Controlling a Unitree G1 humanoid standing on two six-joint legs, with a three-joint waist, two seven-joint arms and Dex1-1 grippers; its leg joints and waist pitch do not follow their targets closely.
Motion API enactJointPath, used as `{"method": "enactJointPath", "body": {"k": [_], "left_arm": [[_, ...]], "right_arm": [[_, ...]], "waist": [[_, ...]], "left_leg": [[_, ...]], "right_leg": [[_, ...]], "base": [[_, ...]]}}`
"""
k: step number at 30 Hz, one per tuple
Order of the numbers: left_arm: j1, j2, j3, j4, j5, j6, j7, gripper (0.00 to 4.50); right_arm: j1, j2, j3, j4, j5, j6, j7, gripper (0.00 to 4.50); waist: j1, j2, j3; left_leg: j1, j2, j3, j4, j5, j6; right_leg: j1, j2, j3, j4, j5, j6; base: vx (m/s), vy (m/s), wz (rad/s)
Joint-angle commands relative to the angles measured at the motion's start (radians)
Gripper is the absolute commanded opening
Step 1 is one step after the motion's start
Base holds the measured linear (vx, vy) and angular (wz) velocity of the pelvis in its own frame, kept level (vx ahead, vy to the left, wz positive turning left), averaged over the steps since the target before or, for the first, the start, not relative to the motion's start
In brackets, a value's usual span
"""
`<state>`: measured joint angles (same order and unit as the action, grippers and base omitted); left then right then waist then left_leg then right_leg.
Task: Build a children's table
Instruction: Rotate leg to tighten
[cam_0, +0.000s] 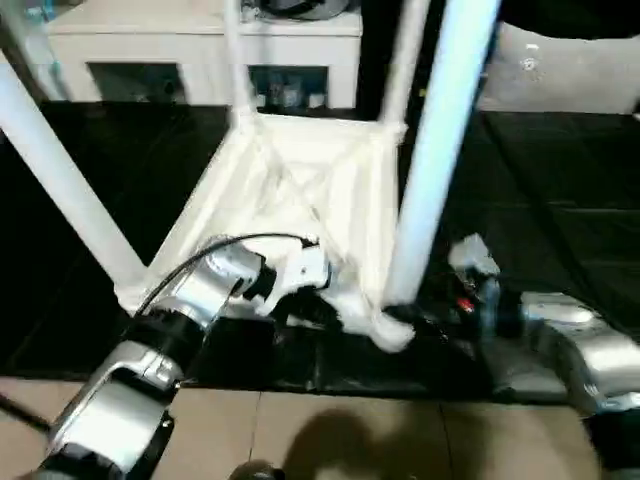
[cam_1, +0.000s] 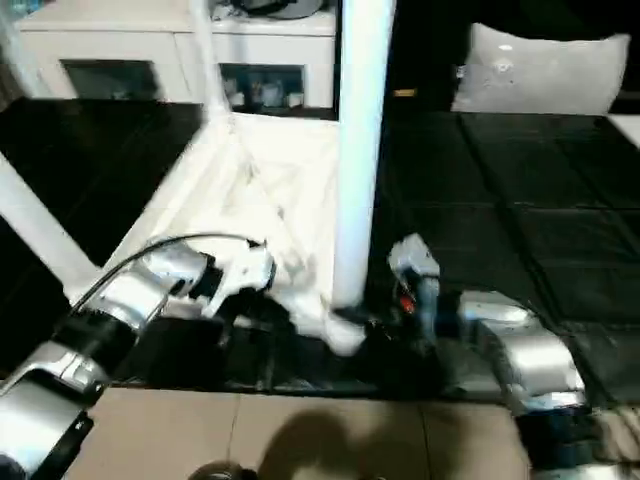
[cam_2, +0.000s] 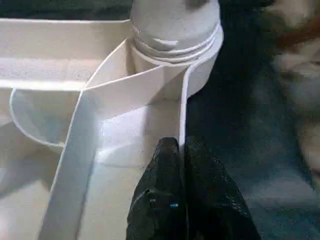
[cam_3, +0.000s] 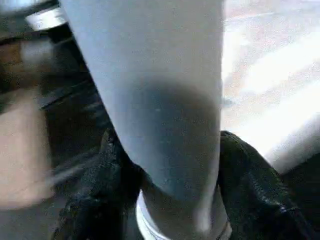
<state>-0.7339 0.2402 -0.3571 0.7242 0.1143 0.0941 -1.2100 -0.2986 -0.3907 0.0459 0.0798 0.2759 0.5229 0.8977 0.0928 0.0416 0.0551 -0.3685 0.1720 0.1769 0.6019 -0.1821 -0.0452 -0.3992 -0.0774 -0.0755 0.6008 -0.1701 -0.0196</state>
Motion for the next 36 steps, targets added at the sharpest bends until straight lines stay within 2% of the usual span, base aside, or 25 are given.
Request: {"method": "enactJointPath", "body": {"k": [1, 5, 6, 7, 9, 10, 13, 14, 18, 19, 23, 26, 27, 29, 34, 35, 36], "left_arm": [[-0.048, -0.113, 0.008, -0.030, -0.041, 0.040, 0.096, 0.00], [-0.077, -0.190, 0.045, 0.006, -0.037, 0.088, 0.252, 0.00], [-0.077, -0.190, 0.045, 0.006, -0.037, 0.088, 0.252, 0.00], [-0.081, -0.207, 0.051, 0.013, -0.036, 0.094, 0.282, 0.00], [-0.086, -0.229, 0.057, 0.020, -0.033, 0.099, 0.314, 0.00], [-0.086, -0.230, 0.058, 0.020, -0.033, 0.099, 0.315, 0.00], [-0.083, -0.232, 0.055, 0.014, -0.026, 0.086, 0.313, 0.00], [-0.082, -0.229, 0.054, 0.011, -0.026, 0.083, 0.308, 0.00], [-0.064, -0.196, 0.037, -0.011, -0.023, 0.048, 0.256, 0.00], [-0.055, -0.178, 0.030, -0.021, -0.023, 0.034, 0.229, 0.00], [-0.014, -0.098, 0.000, -0.060, -0.028, 0.004, 0.103, 0.00], [0.007, -0.039, -0.023, -0.071, -0.028, -0.046, 0.009, 0.00], [0.010, -0.021, -0.029, -0.071, -0.028, -0.068, -0.021, 0.00], [0.015, -0.006, -0.034, -0.073, -0.033, -0.094, -0.055, 0.00], [0.026, 0.055, -0.066, -0.096, -0.052, -0.151, -0.204, 0.00], [0.027, 0.066, -0.075, -0.100, -0.049, -0.159, -0.226, 0.00], [0.026, 0.071, -0.081, -0.102, -0.047, -0.163, -0.239, 0.00]], "right_arm": [[-0.042, 0.069, 0.040, 0.019, -0.029, 0.052, -0.145, 2.05], [-0.084, 0.157, 0.003, 0.065, -0.086, 0.074, -0.353, 2.03], [-0.084, 0.157, 0.003, 0.065, -0.086, 0.074, -0.353, 2.03], [-0.091, 0.174, -0.001, 0.077, -0.096, 0.057, -0.386, 2.03], [-0.095, 0.194, 0.001, 0.084, -0.116, 0.027, -0.415, 2.03], [-0.095, 0.195, 0.002, 0.085, -0.118, 0.025, -0.416, 2.55], [-0.086, 0.202, 0.004, 0.074, -0.123, -0.004, -0.405, 2.75], [-0.084, 0.200, 0.004, 0.072, -0.122, -0.008, -0.400, 3.03], [-0.070, 0.177, -0.005, 0.049, -0.100, -0.028, -0.353, 3.23], [-0.064, 0.154, -0.004, 0.042, -0.092, -0.037, -0.323, 3.48], [-0.041, 0.045, 0.001, 0.032, -0.068, -0.059, -0.173, 3.80], [-0.017, -0.045, 0.007, 0.010, -0.040, -0.094, -0.010, 4.01], [-0.008, -0.075, 0.011, 0.000, -0.031, -0.101, 0.041, 4.07], [0.000, -0.101, 0.013, -0.007, -0.022, -0.102, 0.083, 4.29], [0.006, -0.182, 0.032, 0.010, -0.025, -0.155, 0.190, 4.41], [0.009, -0.195, 0.037, 0.006, -0.005, -0.148, 0.230, 4.41], [0.012, -0.202, 0.039, 0.002, 0.010, -0.141, 0.258, 4.41]], "waist": [[-0.012, -0.014, -0.063], [-0.036, -0.016, -0.073], [-0.037, -0.017, -0.074], [-0.036, -0.014, -0.077], [-0.038, -0.015, -0.079], [-0.037, -0.015, -0.080], [-0.037, -0.013, -0.080], [-0.036, -0.011, -0.079], [-0.036, -0.013, -0.078], [-0.035, -0.013, -0.077], [-0.027, -0.010, -0.075], [-0.010, -0.008, -0.074], [0.000, -0.007, -0.075], [0.006, -0.006, -0.074], [0.010, -0.012, -0.075], [0.013, -0.016, -0.075], [0.018, -0.012, -0.075]], "left_leg": [[0.010, 0.045, -0.028, -0.077, -0.257, 0.000], [0.001, 0.039, -0.024, -0.069, -0.199, 0.024], [0.000, 0.037, -0.022, -0.067, -0.186, 0.032], [-0.004, 0.038, -0.020, -0.065, -0.142, 0.058], [-0.003, 0.038, -0.018, -0.063, -0.121, 0.071], [-0.003, 0.038, -0.018, -0.062, -0.117, 0.076], [-0.002, 0.045, -0.019, -0.063, -0.108, 0.099], [-0.001, 0.046, -0.019, -0.063, -0.110, 0.100], [-0.002, 0.046, -0.019, -0.064, -0.125, 0.106], [-0.001, 0.048, -0.019, -0.063, -0.123, 0.106], [0.002, 0.052, -0.018, -0.064, -0.140, 0.110], [0.004, 0.057, -0.017, -0.065, -0.154, 0.103], [0.010, 0.060, -0.016, -0.066, -0.160, 0.100], [0.005, 0.062, -0.018, -0.067, -0.157, 0.095], [0.005, 0.061, -0.017, -0.065, -0.168, 0.093], [0.006, 0.062, -0.016, -0.065, -0.169, 0.094], [0.006, 0.063, -0.015, -0.064, -0.164, 0.098]], "right_leg": [[0.048, -0.077, 0.038, -0.103, -0.483, -0.115], [0.053, -0.074, 0.039, -0.094, -0.356, -0.152], [0.055, -0.074, 0.040, -0.095, -0.343, -0.154], [0.059, -0.072, 0.042, -0.089, -0.278, -0.166], [0.058, -0.069, 0.042, -0.084, -0.221, -0.187], [0.059, -0.070, 0.042, -0.083, -0.210, -0.190], [0.059, -0.070, 0.041, -0.079, -0.170, -0.211], [0.059, -0.071, 0.042, -0.079, -0.169, -0.213], [0.062, -0.074, 0.043, -0.079, -0.171, -0.217], [0.061, -0.074, 0.044, -0.079, -0.175, -0.217], [0.059, -0.076, 0.045, -0.079, -0.185, -0.221], [0.056, -0.076, 0.046, -0.079, -0.208, -0.212], [0.054, -0.076, 0.047, -0.079, -0.212, -0.208], [0.055, -0.078, 0.046, -0.074, -0.204, -0.211], [0.051, -0.081, 0.045, -0.075, -0.227, -0.211], [0.053, -0.082, 0.045, -0.076, -0.235, -0.209], [0.052, -0.081, 0.046, -0.076, -0.238, -0.208]], "base": [[0.000, 0.000, 0.00], [0.000, 0.000, 0.00], [0.000, 0.000, 0.00], [0.000, 0.000, 0.00], [0.000, 0.000, 0.00], [0.000, 0.000, 0.00], [0.000, 0.000, 0.00], [0.000, 0.000, 0.00], [0.000, 0.000, 0.00], [0.000, 0.000, 0.00], [0.000, 0.000, 0.00], [0.000, 0.000, 0.00], [0.000, 0.000, 0.00], [0.000, 0.000, 0.00], [0.000, 0.000, 0.00], [0.000, 0.000, 0.00], [0.000, 0.000, 0.00]]}}
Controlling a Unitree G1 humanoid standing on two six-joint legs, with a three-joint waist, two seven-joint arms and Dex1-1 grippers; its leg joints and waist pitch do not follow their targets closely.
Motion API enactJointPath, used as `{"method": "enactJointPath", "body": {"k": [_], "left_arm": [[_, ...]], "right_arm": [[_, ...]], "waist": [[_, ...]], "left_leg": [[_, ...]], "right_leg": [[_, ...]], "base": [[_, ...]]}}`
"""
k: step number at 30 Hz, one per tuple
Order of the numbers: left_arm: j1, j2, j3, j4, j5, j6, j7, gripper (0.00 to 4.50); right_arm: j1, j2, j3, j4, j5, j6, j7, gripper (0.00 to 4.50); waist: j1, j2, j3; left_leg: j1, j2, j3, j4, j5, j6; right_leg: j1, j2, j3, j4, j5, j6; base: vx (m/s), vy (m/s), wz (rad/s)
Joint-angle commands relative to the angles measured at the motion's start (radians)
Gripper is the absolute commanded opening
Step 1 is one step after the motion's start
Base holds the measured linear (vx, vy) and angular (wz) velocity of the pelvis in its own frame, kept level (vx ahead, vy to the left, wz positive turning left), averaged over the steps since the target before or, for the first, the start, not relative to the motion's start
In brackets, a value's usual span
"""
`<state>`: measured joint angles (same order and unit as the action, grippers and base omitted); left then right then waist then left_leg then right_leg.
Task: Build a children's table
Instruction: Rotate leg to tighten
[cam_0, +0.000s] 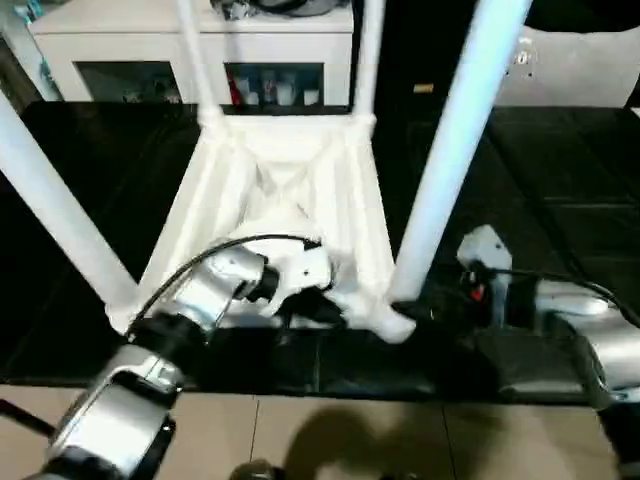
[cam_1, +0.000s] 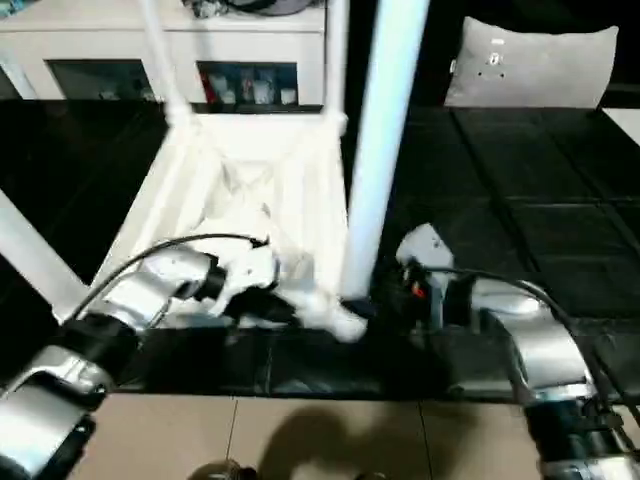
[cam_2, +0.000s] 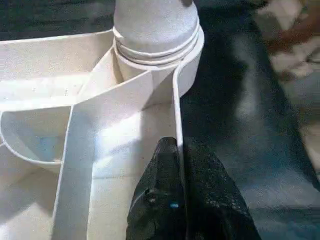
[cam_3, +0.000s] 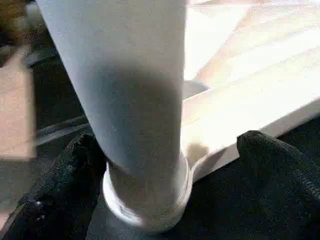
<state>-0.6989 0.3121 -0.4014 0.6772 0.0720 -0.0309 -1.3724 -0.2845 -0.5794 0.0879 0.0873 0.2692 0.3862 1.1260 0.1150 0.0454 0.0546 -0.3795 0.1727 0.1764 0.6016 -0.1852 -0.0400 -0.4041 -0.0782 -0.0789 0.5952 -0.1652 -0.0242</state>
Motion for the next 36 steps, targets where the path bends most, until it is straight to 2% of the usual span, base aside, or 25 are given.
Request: {"method": "enactJointPath", "body": {"k": [1, 6, 11, 12, 15, 17, 18, 26, 28, 30, 32, 34, 35, 36], "left_arm": [[-0.007, 0.003, -0.038, -0.060, -0.008, -0.042, -0.088, 0.00], [-0.008, 0.006, -0.042, -0.069, -0.017, -0.056, -0.115, 0.00], [-0.009, 0.010, -0.048, -0.069, -0.021, -0.072, -0.128, 0.00], [-0.007, 0.011, -0.049, -0.072, -0.021, -0.073, -0.130, 0.00], [-0.006, 0.012, -0.048, -0.073, -0.019, -0.076, -0.133, 0.00], [-0.006, 0.012, -0.049, -0.073, -0.018, -0.077, -0.135, 0.00], [-0.005, 0.012, -0.049, -0.073, -0.018, -0.079, -0.135, 0.00], [-0.009, 0.011, -0.045, -0.058, -0.017, -0.076, -0.125, 0.00], [-0.010, 0.007, -0.041, -0.052, -0.018, -0.067, -0.118, 0.00], [-0.035, -0.039, -0.006, -0.007, -0.021, 0.001, -0.024, 0.00], [-0.057, -0.073, 0.014, 0.024, -0.012, 0.047, 0.062, 0.00], [-0.087, -0.122, 0.038, 0.059, -0.002, 0.102, 0.174, 0.00], [-0.094, -0.133, 0.044, 0.066, -0.001, 0.114, 0.197, 0.00], [-0.104, -0.158, 0.051, 0.074, -0.001, 0.140, 0.238, 0.00]], "right_arm": [[-0.001, -0.022, 0.002, -0.010, 0.035, 0.003, 0.061, 4.41], [-0.004, -0.031, 0.014, -0.009, 0.074, 0.017, 0.142, 3.81], [-0.010, -0.034, 0.040, 0.006, 0.086, 0.014, 0.192, 3.48], [-0.009, -0.032, 0.043, 0.008, 0.086, 0.011, 0.194, 3.26], [-0.012, -0.026, 0.047, 0.015, 0.087, 0.007, 0.196, 3.03], [-0.013, -0.022, 0.049, 0.018, 0.091, 0.012, 0.204, 2.85], [-0.012, -0.022, 0.050, 0.019, 0.093, 0.014, 0.206, 2.77], [-0.003, -0.016, 0.058, 0.009, 0.101, 0.021, 0.204, 2.08], [-0.001, -0.009, 0.057, 0.002, 0.107, 0.028, 0.199, 2.04], [0.000, 0.048, 0.043, -0.021, 0.115, 0.071, 0.106, 1.99], [-0.004, 0.096, 0.037, -0.015, 0.087, 0.077, 0.006, 1.97], [-0.022, 0.163, 0.026, 0.006, 0.042, 0.097, -0.141, 1.96], [-0.027, 0.178, 0.023, 0.012, 0.033, 0.103, -0.172, 1.96], [-0.044, 0.212, 0.015, 0.028, 0.005, 0.116, -0.254, 1.95]], "waist": [[-0.002, -0.017, -0.075], [0.005, -0.020, -0.076], [0.014, -0.020, -0.077], [0.016, -0.020, -0.077], [0.024, -0.020, -0.078], [0.023, -0.020, -0.077], [0.023, -0.016, -0.077], [0.023, -0.019, -0.078], [0.022, -0.020, -0.078], [0.021, -0.017, -0.077], [0.016, -0.020, -0.074], [0.010, -0.020, -0.071], [0.005, -0.022, -0.069], [-0.008, -0.019, -0.068]], "left_leg": [[0.017, 0.063, -0.015, -0.064, -0.155, 0.094], [0.015, 0.064, -0.016, -0.063, -0.141, 0.098], [0.015, 0.063, -0.016, -0.062, -0.135, 0.099], [0.015, 0.063, -0.016, -0.062, -0.131, 0.098], [0.016, 0.064, -0.016, -0.062, -0.129, 0.094], [0.015, 0.064, -0.016, -0.062, -0.133, 0.091], [0.015, 0.064, -0.017, -0.062, -0.136, 0.089], [0.015, 0.063, -0.017, -0.062, -0.137, 0.087], [0.014, 0.062, -0.017, -0.062, -0.133, 0.087], [0.013, 0.061, -0.017, -0.062, -0.128, 0.086], [0.014, 0.056, -0.016, -0.063, -0.145, 0.071], [0.019, 0.051, -0.021, -0.068, -0.184, 0.037], [0.017, 0.050, -0.020, -0.070, -0.192, 0.032], [0.016, 0.050, -0.024, -0.072, -0.201, 0.022]], "right_leg": [[0.055, -0.080, 0.049, -0.069, -0.238, -0.204], [0.054, -0.081, 0.048, -0.065, -0.231, -0.207], [0.054, -0.081, 0.048, -0.066, -0.244, -0.200], [0.053, -0.081, 0.047, -0.067, -0.244, -0.198], [0.052, -0.082, 0.048, -0.066, -0.246, -0.196], [0.052, -0.082, 0.047, -0.066, -0.247, -0.194], [0.052, -0.082, 0.047, -0.066, -0.249, -0.194], [0.053, -0.081, 0.046, -0.067, -0.251, -0.191], [0.054, -0.081, 0.046, -0.067, -0.251, -0.190], [0.053, -0.079, 0.045, -0.067, -0.249, -0.191], [0.051, -0.078, 0.044, -0.072, -0.293, -0.179], [0.050, -0.080, 0.040, -0.085, -0.397, -0.144], [0.051, -0.080, 0.040, -0.089, -0.417, -0.134], [0.053, -0.080, 0.039, -0.089, -0.426, -0.130]], "base": [[0.000, 0.000, 0.00], [0.000, 0.000, 0.00], [0.000, 0.000, 0.00], [0.000, 0.000, 0.00], [0.000, 0.000, 0.00], [0.000, 0.000, 0.00], [0.000, 0.000, 0.00], [0.000, 0.000, 0.00], [0.000, 0.000, 0.00], [0.000, 0.000, 0.00], [0.000, 0.000, 0.00], [0.000, 0.000, 0.00], [0.000, 0.000, 0.00], [0.000, 0.000, 0.00]]}}
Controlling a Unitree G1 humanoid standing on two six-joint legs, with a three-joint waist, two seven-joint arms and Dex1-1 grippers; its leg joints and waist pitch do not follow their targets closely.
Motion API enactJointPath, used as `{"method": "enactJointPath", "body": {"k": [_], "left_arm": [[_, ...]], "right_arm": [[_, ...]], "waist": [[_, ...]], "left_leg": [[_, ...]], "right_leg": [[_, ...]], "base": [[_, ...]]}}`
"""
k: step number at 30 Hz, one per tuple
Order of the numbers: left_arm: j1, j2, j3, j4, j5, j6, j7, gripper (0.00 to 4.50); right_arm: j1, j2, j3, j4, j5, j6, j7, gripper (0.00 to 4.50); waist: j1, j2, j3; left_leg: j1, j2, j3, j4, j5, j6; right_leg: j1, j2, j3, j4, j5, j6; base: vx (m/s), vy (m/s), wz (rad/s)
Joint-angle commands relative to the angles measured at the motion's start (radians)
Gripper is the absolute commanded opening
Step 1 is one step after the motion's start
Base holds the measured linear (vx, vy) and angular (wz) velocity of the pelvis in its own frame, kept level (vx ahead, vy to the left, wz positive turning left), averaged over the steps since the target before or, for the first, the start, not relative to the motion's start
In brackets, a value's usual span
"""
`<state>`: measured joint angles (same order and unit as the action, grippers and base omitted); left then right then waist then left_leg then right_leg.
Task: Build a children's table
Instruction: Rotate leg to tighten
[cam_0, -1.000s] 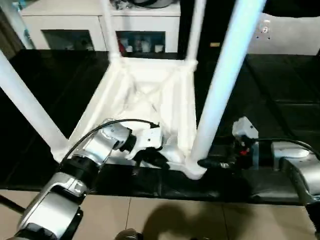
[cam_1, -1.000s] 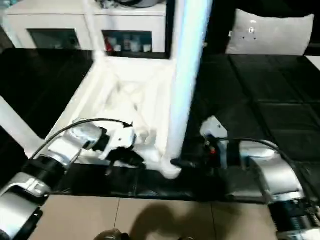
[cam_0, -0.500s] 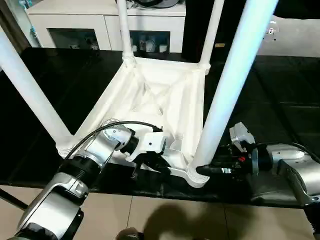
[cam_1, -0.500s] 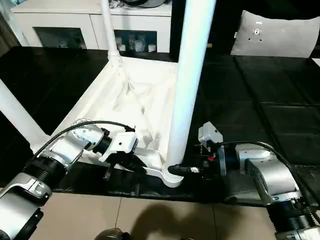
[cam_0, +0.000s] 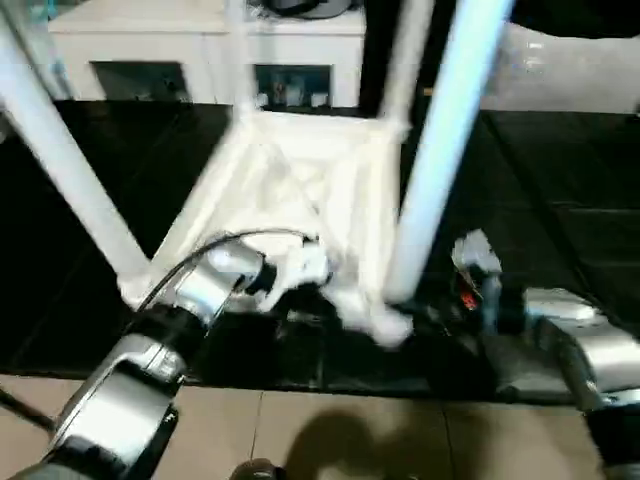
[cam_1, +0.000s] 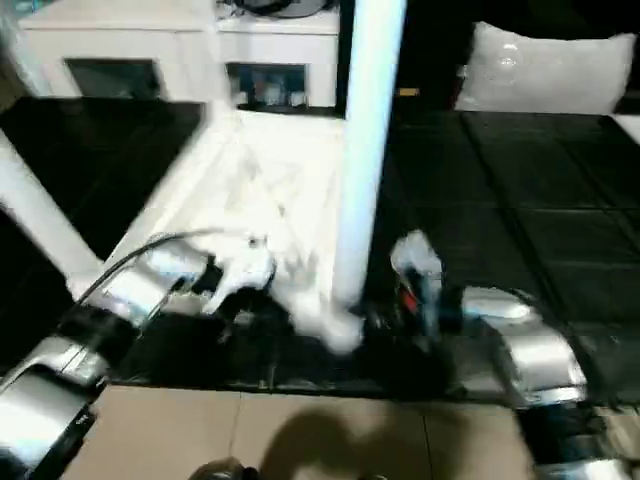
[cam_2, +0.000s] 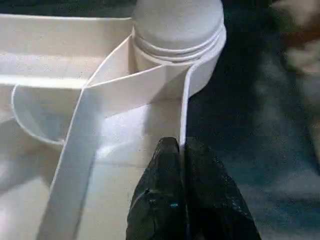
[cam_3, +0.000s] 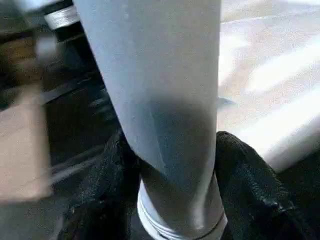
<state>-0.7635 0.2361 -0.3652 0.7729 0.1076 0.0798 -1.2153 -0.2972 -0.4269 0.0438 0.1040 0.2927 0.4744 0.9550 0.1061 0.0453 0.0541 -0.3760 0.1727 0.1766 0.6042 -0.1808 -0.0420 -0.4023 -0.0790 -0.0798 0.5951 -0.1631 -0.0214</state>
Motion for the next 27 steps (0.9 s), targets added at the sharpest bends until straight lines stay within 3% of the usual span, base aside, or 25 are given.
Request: {"method": "enactJointPath", "body": {"k": [1, 2, 4, 6, 8, 12, 16, 17, 21, 22, 24, 27], "left_arm": [[-0.045, -0.095, 0.019, -0.018, -0.037, 0.041, 0.101, 0.00], [-0.056, -0.125, 0.027, -0.008, -0.038, 0.069, 0.146, 0.00], [-0.069, -0.164, 0.035, 0.004, -0.032, 0.087, 0.211, 0.00], [-0.075, -0.183, 0.041, 0.010, -0.029, 0.094, 0.242, 0.00], [-0.076, -0.203, 0.044, 0.010, -0.026, 0.094, 0.254, 0.00], [-0.071, -0.204, 0.040, 0.007, -0.016, 0.083, 0.250, 0.00], [-0.045, -0.155, 0.024, -0.018, -0.015, 0.041, 0.193, 0.00], [-0.034, -0.135, 0.018, -0.027, -0.018, 0.019, 0.159, 0.00], [-0.015, -0.083, 0.004, -0.036, -0.015, -0.042, 0.086, 0.00], [-0.001, -0.054, -0.004, -0.049, -0.025, -0.072, 0.021, 0.00], [0.011, -0.028, -0.011, -0.064, -0.035, -0.094, -0.038, 0.00], [0.021, -0.003, -0.019, -0.080, -0.047, -0.112, -0.096, 0.00]], "right_arm": [[-0.041, 0.078, 0.054, 0.022, -0.035, 0.035, -0.128, 1.94], [-0.063, 0.118, 0.044, 0.044, -0.072, 0.050, -0.230, 1.94], [-0.092, 0.176, 0.011, 0.073, -0.091, 0.099, -0.357, 1.94], [-0.102, 0.204, -0.006, 0.081, -0.097, 0.110, -0.408, 1.94], [-0.092, 0.213, 0.001, 0.067, -0.103, 0.067, -0.404, 2.47], [-0.077, 0.213, -0.007, 0.051, -0.095, 0.046, -0.392, 2.81], [-0.058, 0.168, -0.027, 0.033, -0.089, 0.020, -0.346, 3.11], [-0.053, 0.143, -0.026, 0.032, -0.084, 0.006, -0.314, 3.39], [-0.037, 0.061, -0.012, 0.033, -0.075, -0.044, -0.197, 3.54], [-0.028, 0.019, -0.015, 0.032, -0.058, -0.068, -0.120, 3.82], [-0.017, -0.024, -0.012, 0.021, -0.041, -0.084, -0.039, 3.92], [-0.004, -0.075, -0.001, 0.006, -0.026, -0.082, 0.049, 4.18]], "waist": [[-0.012, -0.023, -0.068], [-0.018, -0.023, -0.067], [-0.037, -0.018, -0.069], [-0.044, -0.020, -0.073], [-0.042, -0.017, -0.077], [-0.038, -0.015, -0.082], [-0.033, -0.014, -0.082], [-0.033, -0.013, -0.081], [-0.017, -0.012, -0.077], [-0.015, -0.012, -0.075], [-0.006, -0.011, -0.075], [0.001, -0.012, -0.076]], "left_leg": [[0.012, 0.046, -0.024, -0.074, -0.220, 0.022], [0.012, 0.044, -0.022, -0.073, -0.222, 0.022], [0.010, 0.038, -0.022, -0.071, -0.208, 0.026], [0.008, 0.036, -0.022, -0.068, -0.188, 0.037], [0.007, 0.040, -0.020, -0.066, -0.156, 0.058], [0.007, 0.046, -0.019, -0.063, -0.108, 0.094], [0.005, 0.049, -0.019, -0.062, -0.105, 0.108], [0.004, 0.050, -0.019, -0.063, -0.108, 0.112], [0.009, 0.055, -0.018, -0.064, -0.148, 0.105], [0.009, 0.055, -0.018, -0.065, -0.156, 0.101], [0.011, 0.059, -0.018, -0.067, -0.175, 0.091], [0.010, 0.062, -0.020, -0.068, -0.173, 0.094]], "right_leg": [[0.052, -0.079, 0.037, -0.093, -0.439, -0.130], [0.051, -0.078, 0.038, -0.094, -0.442, -0.128], [0.051, -0.075, 0.038, -0.096, -0.438, -0.126], [0.056, -0.075, 0.037, -0.096, -0.406, -0.131], [0.057, -0.073, 0.040, -0.090, -0.331, -0.145], [0.060, -0.073, 0.041, -0.074, -0.187, -0.200], [0.064, -0.077, 0.040, -0.070, -0.163, -0.215], [0.062, -0.077, 0.040, -0.071, -0.164, -0.218], [0.059, -0.079, 0.040, -0.076, -0.211, -0.206], [0.059, -0.079, 0.040, -0.076, -0.224, -0.204], [0.058, -0.080, 0.040, -0.078, -0.249, -0.194], [0.059, -0.080, 0.038, -0.071, -0.227, -0.201]], "base": [[0.000, 0.000, 0.00], [0.000, 0.000, 0.00], [0.000, 0.000, 0.00], [0.000, 0.000, 0.00], [0.000, 0.000, 0.00], [0.000, 0.000, 0.00], [0.000, 0.000, 0.00], [0.000, 0.000, 0.00], [0.000, 0.000, 0.00], [0.000, 0.000, 0.00], [0.000, 0.000, 0.00], [0.000, 0.000, 0.00]]}}
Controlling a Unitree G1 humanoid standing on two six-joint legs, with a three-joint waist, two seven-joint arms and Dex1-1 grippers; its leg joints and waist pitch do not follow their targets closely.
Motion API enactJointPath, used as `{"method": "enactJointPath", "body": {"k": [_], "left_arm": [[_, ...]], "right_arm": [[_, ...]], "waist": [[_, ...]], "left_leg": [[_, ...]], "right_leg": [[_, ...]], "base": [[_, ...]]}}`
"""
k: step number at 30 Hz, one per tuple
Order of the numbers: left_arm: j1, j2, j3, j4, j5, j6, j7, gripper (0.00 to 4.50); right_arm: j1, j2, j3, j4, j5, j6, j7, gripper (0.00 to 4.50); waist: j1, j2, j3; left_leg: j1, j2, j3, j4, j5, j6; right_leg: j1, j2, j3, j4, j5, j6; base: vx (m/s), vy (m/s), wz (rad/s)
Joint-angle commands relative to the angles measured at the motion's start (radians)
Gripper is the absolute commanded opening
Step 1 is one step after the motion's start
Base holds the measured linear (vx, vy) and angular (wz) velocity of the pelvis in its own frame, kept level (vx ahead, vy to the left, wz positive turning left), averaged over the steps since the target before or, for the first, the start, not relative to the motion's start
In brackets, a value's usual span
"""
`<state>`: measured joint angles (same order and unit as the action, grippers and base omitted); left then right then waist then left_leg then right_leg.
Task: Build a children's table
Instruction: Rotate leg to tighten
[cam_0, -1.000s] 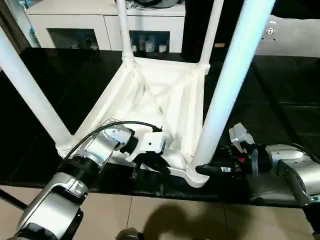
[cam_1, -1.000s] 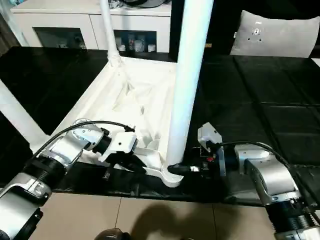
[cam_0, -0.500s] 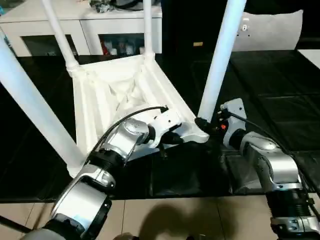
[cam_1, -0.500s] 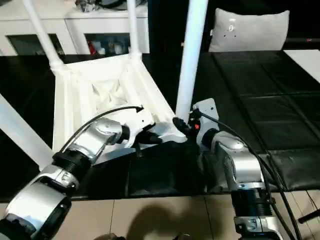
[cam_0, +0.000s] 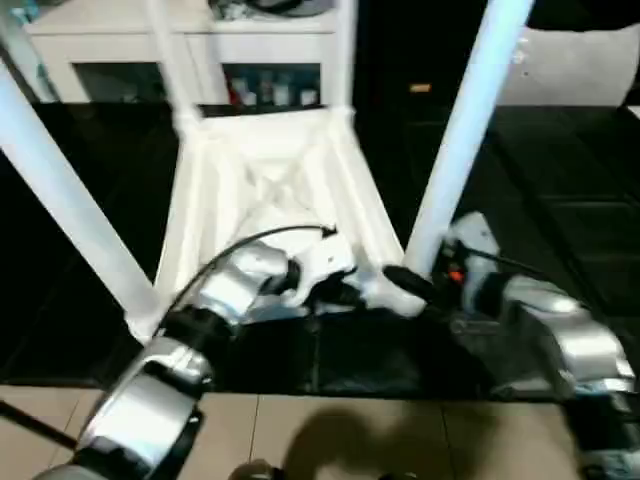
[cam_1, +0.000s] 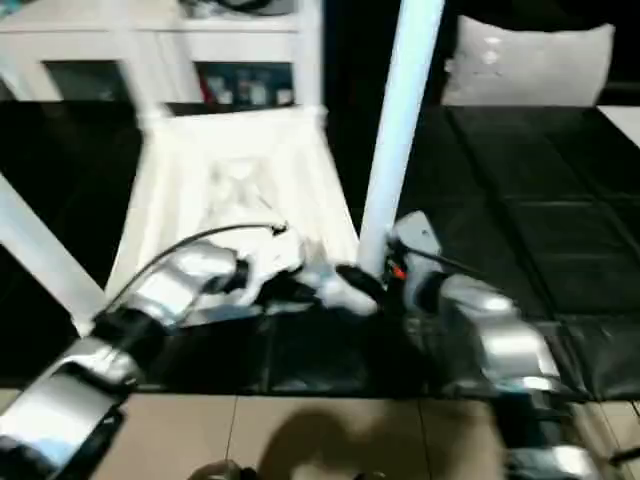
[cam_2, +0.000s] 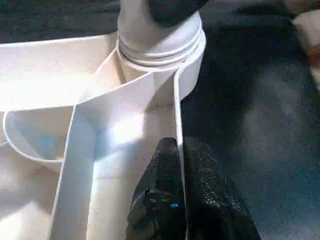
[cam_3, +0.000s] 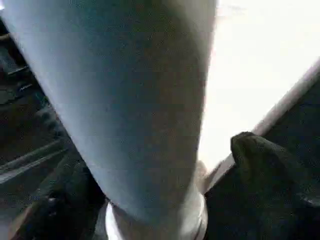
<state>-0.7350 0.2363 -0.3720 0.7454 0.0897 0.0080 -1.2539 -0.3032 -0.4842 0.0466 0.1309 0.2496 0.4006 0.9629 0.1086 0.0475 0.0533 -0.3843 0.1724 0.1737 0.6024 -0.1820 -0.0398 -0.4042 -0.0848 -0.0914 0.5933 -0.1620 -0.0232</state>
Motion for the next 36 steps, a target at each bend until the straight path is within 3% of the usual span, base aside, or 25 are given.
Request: {"method": "enactJointPath", "body": {"k": [1, 9, 10, 11, 14, 19, 32, 34, 36], "left_arm": [[-0.002, 0.019, -0.021, -0.064, -0.033, -0.052, -0.101, 0.00], [0.010, 0.066, -0.058, -0.091, -0.036, -0.107, -0.231, 0.00], [0.011, 0.068, -0.060, -0.094, -0.037, -0.109, -0.237, 0.00], [0.012, 0.068, -0.060, -0.097, -0.038, -0.108, -0.239, 0.00], [0.013, 0.071, -0.063, -0.103, -0.042, -0.107, -0.248, 0.00], [0.014, 0.071, -0.065, -0.107, -0.043, -0.110, -0.257, 0.00], [0.016, 0.067, -0.062, -0.109, -0.040, -0.107, -0.253, 0.00], [0.017, 0.066, -0.060, -0.109, -0.041, -0.103, -0.250, 0.00], [0.017, 0.049, -0.041, -0.108, -0.054, -0.059, -0.221, 0.00]], "right_arm": [[0.011, -0.059, 0.009, -0.029, 0.029, -0.006, 0.109, 4.30], [0.000, -0.107, 0.044, -0.002, 0.049, -0.068, 0.245, 4.46], [0.000, -0.107, 0.046, -0.002, 0.058, -0.063, 0.261, 4.18], [0.000, -0.107, 0.047, -0.004, 0.065, -0.056, 0.270, 4.18], [0.001, -0.110, 0.052, -0.009, 0.090, -0.029, 0.301, 3.84], [0.000, -0.115, 0.060, 0.001, 0.094, -0.033, 0.326, 3.55], [0.000, -0.098, 0.083, -0.002, 0.117, -0.012, 0.351, 2.51], [0.003, -0.094, 0.086, -0.010, 0.121, -0.005, 0.353, 2.19], [0.009, -0.073, 0.079, -0.026, 0.135, 0.014, 0.326, 2.11]], "waist": [[0.001, -0.012, -0.075], [0.011, -0.014, -0.076], [0.014, -0.013, -0.076], [0.014, -0.025, -0.076], [0.024, -0.016, -0.077], [0.029, -0.017, -0.077], [0.030, -0.020, -0.077], [0.030, -0.020, -0.078], [0.030, -0.020, -0.078]], "left_leg": [[0.018, 0.063, -0.016, -0.065, -0.172, 0.096], [0.019, 0.064, -0.015, -0.065, -0.186, 0.087], [0.019, 0.064, -0.015, -0.065, -0.179, 0.091], [0.018, 0.065, -0.014, -0.065, -0.173, 0.094], [0.021, 0.067, -0.015, -0.064, -0.166, 0.096], [0.020, 0.065, -0.015, -0.066, -0.173, 0.083], [0.018, 0.064, -0.015, -0.065, -0.159, 0.089], [0.017, 0.065, -0.016, -0.064, -0.154, 0.089], [0.018, 0.065, -0.015, -0.065, -0.155, 0.088]], "right_leg": [[0.060, -0.077, 0.051, -0.069, -0.225, -0.201], [0.057, -0.079, 0.048, -0.070, -0.254, -0.203], [0.056, -0.079, 0.048, -0.070, -0.249, -0.204], [0.057, -0.079, 0.048, -0.069, -0.244, -0.204], [0.054, -0.080, 0.048, -0.067, -0.246, -0.206], [0.054, -0.082, 0.048, -0.068, -0.262, -0.195], [0.054, -0.081, 0.046, -0.070, -0.277, -0.187], [0.054, -0.081, 0.046, -0.069, -0.271, -0.186], [0.053, -0.081, 0.046, -0.068, -0.267, -0.188]], "base": [[0.000, 0.000, 0.00], [0.000, 0.000, 0.00], [0.000, 0.000, 0.00], [0.000, 0.000, 0.00], [0.000, 0.000, 0.00], [0.000, 0.000, 0.00], [0.000, 0.000, 0.00], [0.000, 0.000, 0.00], [0.000, 0.000, 0.00]]}}
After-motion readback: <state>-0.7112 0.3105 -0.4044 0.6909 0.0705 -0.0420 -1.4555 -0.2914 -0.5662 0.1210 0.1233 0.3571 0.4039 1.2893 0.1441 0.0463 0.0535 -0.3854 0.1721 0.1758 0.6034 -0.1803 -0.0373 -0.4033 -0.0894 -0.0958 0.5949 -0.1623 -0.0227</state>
